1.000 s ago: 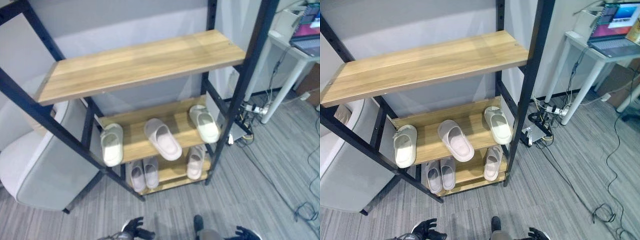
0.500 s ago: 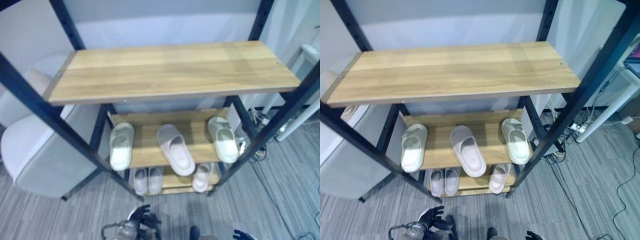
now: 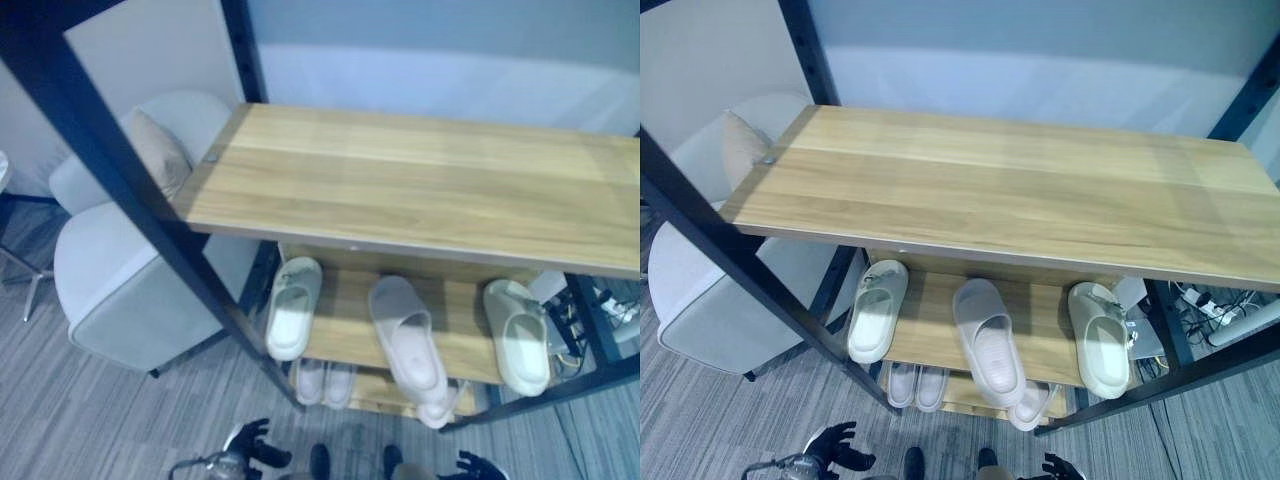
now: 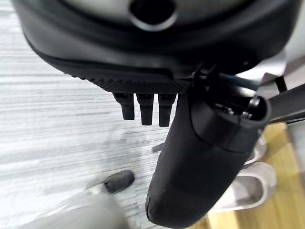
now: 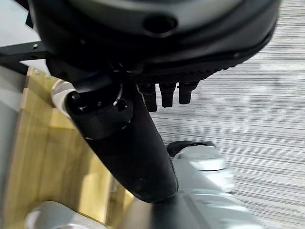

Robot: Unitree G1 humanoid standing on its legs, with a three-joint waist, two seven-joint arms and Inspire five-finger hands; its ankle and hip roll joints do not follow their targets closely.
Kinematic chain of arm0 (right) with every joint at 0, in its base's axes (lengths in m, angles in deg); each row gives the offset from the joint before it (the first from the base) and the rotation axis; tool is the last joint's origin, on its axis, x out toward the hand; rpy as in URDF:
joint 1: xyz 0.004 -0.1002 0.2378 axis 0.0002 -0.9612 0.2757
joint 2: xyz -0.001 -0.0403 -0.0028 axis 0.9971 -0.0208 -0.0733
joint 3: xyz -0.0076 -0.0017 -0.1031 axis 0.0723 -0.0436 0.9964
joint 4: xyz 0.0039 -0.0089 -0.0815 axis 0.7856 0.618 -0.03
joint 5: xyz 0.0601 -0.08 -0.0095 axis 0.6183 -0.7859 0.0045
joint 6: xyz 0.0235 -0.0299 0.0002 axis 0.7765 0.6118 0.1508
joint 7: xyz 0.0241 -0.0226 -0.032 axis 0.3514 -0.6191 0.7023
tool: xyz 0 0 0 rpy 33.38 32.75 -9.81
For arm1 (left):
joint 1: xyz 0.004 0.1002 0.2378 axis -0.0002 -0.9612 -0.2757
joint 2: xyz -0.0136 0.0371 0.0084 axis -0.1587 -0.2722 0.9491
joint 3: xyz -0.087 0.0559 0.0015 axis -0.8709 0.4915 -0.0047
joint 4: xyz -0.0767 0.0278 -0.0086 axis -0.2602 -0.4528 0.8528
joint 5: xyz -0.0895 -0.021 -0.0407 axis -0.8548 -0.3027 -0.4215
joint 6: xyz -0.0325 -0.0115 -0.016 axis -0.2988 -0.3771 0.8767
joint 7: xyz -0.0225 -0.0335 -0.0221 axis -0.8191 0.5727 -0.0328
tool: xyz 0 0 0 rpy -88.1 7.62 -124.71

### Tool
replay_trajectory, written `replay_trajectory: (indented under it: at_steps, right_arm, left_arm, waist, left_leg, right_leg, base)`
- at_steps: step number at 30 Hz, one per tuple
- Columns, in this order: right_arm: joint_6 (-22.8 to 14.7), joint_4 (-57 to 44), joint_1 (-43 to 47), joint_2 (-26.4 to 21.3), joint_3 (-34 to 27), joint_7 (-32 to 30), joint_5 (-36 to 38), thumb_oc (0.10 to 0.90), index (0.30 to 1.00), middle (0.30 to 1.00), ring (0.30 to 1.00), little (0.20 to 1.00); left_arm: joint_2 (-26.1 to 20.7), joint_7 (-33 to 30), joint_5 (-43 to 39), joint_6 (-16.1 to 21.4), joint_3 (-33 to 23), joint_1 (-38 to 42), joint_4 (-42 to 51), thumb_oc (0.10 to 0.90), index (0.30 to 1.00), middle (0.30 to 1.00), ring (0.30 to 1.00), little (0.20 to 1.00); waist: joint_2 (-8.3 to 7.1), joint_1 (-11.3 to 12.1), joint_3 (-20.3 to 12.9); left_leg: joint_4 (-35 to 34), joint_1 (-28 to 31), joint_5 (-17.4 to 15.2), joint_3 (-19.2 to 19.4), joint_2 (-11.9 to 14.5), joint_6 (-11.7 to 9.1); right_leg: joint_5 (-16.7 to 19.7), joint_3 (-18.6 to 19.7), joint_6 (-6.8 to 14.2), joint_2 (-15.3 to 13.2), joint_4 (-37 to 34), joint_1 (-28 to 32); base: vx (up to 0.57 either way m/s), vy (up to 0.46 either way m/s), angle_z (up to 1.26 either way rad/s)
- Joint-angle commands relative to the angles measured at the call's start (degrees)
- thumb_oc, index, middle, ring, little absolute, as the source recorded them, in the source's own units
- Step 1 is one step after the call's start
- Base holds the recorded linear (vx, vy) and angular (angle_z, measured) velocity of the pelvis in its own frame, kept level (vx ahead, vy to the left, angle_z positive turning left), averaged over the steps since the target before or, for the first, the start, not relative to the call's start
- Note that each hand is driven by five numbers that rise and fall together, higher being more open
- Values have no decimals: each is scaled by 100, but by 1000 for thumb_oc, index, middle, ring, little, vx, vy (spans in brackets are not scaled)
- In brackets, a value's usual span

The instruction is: Arrange the slippers neatly on the shoe rack.

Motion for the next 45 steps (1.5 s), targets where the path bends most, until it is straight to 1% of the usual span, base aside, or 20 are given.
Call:
replay_trajectory:
  at_steps: [1, 4, 7, 8, 9, 11, 12, 17, 21, 23, 24, 25, 26, 27, 29, 30, 35, 36, 39, 45]
  right_arm:
    - [-225, -300, -144, -206, 30, 3, 200, 800, 900, 900, 900, 900]
    - [-223, -286, -170, -216, 31, -16, 263, 800, 900, 900, 900, 900]
    - [-213, -148, -206, -218, -6, 13, 326, 800, 900, 900, 900, 900]
    - [-213, -147, -206, -218, -6, 13, 326, 800, 900, 900, 900, 900]
    - [-202, -68, -198, -203, -13, 47, 348, 800, 900, 900, 900, 900]
    - [-185, -19, -172, -207, -16, 59, 344, 800, 900, 900, 900, 900]
    - [-169, 38, -101, -191, -34, 52, 314, 800, 900, 900, 900, 900]
    - [-209, 7, 115, -163, 54, 5, 216, 800, 900, 900, 900, 900]
    - [-241, 24, 153, -129, 47, -29, 175, 800, 900, 900, 900, 900]
    - [-268, 33, 109, -117, 24, -22, 151, 800, 900, 900, 900, 900]
    - [-257, 19, 49, -110, -25, -26, 153, 800, 900, 900, 900, 900]
    - [-253, 26, 7, -109, -65, -30, 133, 800, 900, 900, 900, 900]
    - [-275, 5, -16, -112, -84, -39, 143, 800, 900, 900, 900, 900]
    - [-305, -118, -82, -150, -170, -80, 185, 800, 900, 900, 900, 900]
    - [-320, -184, -108, -150, -182, -80, 196, 800, 900, 900, 900, 900]
    - [-343, -255, -149, -158, -233, -98, 207, 800, 900, 900, 900, 900]
    - [-380, -287, -200, -146, -230, -110, 114, 800, 900, 900, 900, 900]
    - [-399, -313, -254, -151, -245, -99, 74, 800, 900, 900, 900, 900]
    - [-411, -303, -311, -153, -248, -74, 35, 800, 900, 900, 900, 900]
    - [-408, -297, -287, -148, -179, -36, -25, 800, 900, 900, 900, 900]
  left_arm:
    - [162, -13, -15, 184, 93, 498, 210, 800, 900, 900, 900, 900]
    - [178, -22, -104, 193, 152, 556, 347, 800, 900, 900, 900, 900]
    - [236, 20, -12, 198, 302, 637, 438, 800, 900, 900, 900, 900]
    - [236, 20, -12, 198, 302, 637, 438, 800, 900, 900, 900, 900]
    - [264, 10, 28, 207, 330, 665, 392, 800, 900, 900, 900, 900]
    - [303, 5, 59, 197, 352, 679, 351, 800, 900, 900, 900, 900]
    - [339, 0, 115, 188, 378, 716, 279, 800, 900, 900, 900, 900]
    - [243, -88, 65, 285, 361, 781, 324, 800, 900, 900, 900, 900]
    - [20, -119, -109, 378, 341, 817, 858, 800, 900, 900, 900, 900]
    - [-65, -137, -188, 422, 302, 736, 1099, 800, 900, 900, 900, 900]
    - [-171, -108, -273, 478, 300, 587, 1610, 800, 900, 900, 900, 900]
    - [-206, -91, -274, 490, 262, 509, 1732, 800, 900, 900, 900, 900]
    - [-256, -110, -266, 525, 242, 434, 1987, 800, 900, 900, 900, 900]
    - [-460, -89, -253, 564, 172, 230, 2777, 800, 900, 900, 900, 900]
    - [-518, -69, -255, 566, 149, 149, 3049, 800, 900, 900, 900, 900]
    - [-639, -97, -220, 627, 61, 17, 3528, 800, 900, 900, 900, 900]
    - [-825, -159, -80, 710, -103, -243, 4347, 800, 900, 900, 900, 900]
    - [-928, -131, 7, 763, -204, -382, 4862, 800, 900, 900, 900, 900]
    - [-1024, -47, -17, 845, -349, -557, 5474, 800, 900, 900, 900, 900]
    - [-1104, 9, -44, 939, -497, -603, 6264, 800, 900, 900, 900, 900]
  waist:
    - [-57, 80, 61]
    - [-76, 62, 167]
    - [-218, -121, 150]
    - [-217, -122, 151]
    - [-218, -202, 56]
    - [-151, -270, 13]
    - [-84, -343, -31]
    - [-80, -303, 49]
    - [-9, -143, 144]
    - [-22, -60, 122]
    - [-66, 45, 45]
    - [-80, 90, -13]
    - [-72, 115, -52]
    - [-59, 160, -95]
    - [-62, 171, -90]
    - [-37, 186, -90]
    - [-11, 223, -95]
    - [7, 246, -105]
    - [20, 266, -130]
    - [16, 291, -172]
  left_leg:
    - [780, -920, 106, 106, 603, -551]
    - [967, -1051, 100, 89, 608, -545]
    - [1625, -904, -478, 164, 320, -456]
    - [1630, -905, -481, 162, 321, -457]
    - [1511, -648, -725, 47, 148, -448]
    - [1276, -386, -839, -13, 90, -405]
    - [848, -227, -830, -13, 79, -336]
    - [507, -286, -699, 180, 92, -264]
    - [493, -458, -545, 360, 235, -179]
    - [470, -467, -513, 416, 230, -194]
    - [424, -462, -420, 443, 204, -230]
    - [394, -451, -411, 480, 203, -242]
    - [355, -444, -360, 481, 213, -264]
    - [187, -423, -203, 441, 262, -333]
    - [147, -412, -171, 404, 267, -344]
    - [66, -390, -105, 346, 290, -374]
    - [-3, -263, -90, 273, 282, -382]
    - [-8, -233, -33, 236, 281, -379]
    - [-48, -162, -27, 192, 282, -390]
    - [-144, -27, -18, 103, 284, -407]
  right_leg:
    - [-874, 39, 50, 232, 422, 138]
    - [-838, -66, -17, 261, 479, 79]
    - [-646, -254, -40, 99, 474, -108]
    - [-647, -255, -40, 100, 475, -106]
    - [-575, -251, -1, 86, 422, -207]
    - [-557, -263, 46, 122, 404, -247]
    - [-463, -203, 110, 157, 414, -367]
    - [-196, -107, 326, 43, 413, -740]
    - [-408, -296, 413, -36, 932, -741]
    - [-492, -464, 416, -113, 913, -526]
    - [-510, -545, 408, -144, 703, -302]
    - [-521, -582, 400, -164, 532, -206]
    - [-535, -553, 370, -118, 375, -148]
    - [-475, -539, 302, -24, -2, -13]
    - [-452, -565, 290, -11, -89, 35]
    - [-405, -651, 282, 17, -226, 114]
    - [-367, -782, 274, 27, -332, 257]
    - [-316, -815, 255, 51, -351, 278]
    - [-337, -874, 232, 75, -378, 359]
    - [-377, -955, 204, 100, -413, 495]
  base:
    - [-182, -179, 36]
    - [-216, -113, 44]
    - [-193, -24, 35]
    - [-103, 25, 23]
    - [-38, 59, 23]
    - [-8, 79, 16]
    - [-7, 102, 2]
    - [-92, 87, -29]
    - [-181, 32, -41]
    - [-100, -16, -35]
    - [-28, -36, -22]
    - [-57, -64, -19]
    - [-101, -91, -8]
    - [-109, -101, -3]
    - [-71, -64, -3]
    - [-49, -39, 8]
    - [-6, -14, 14]
    - [-1, 5, 11]
    - [14, 1, 17]
    - [20, 0, 13]
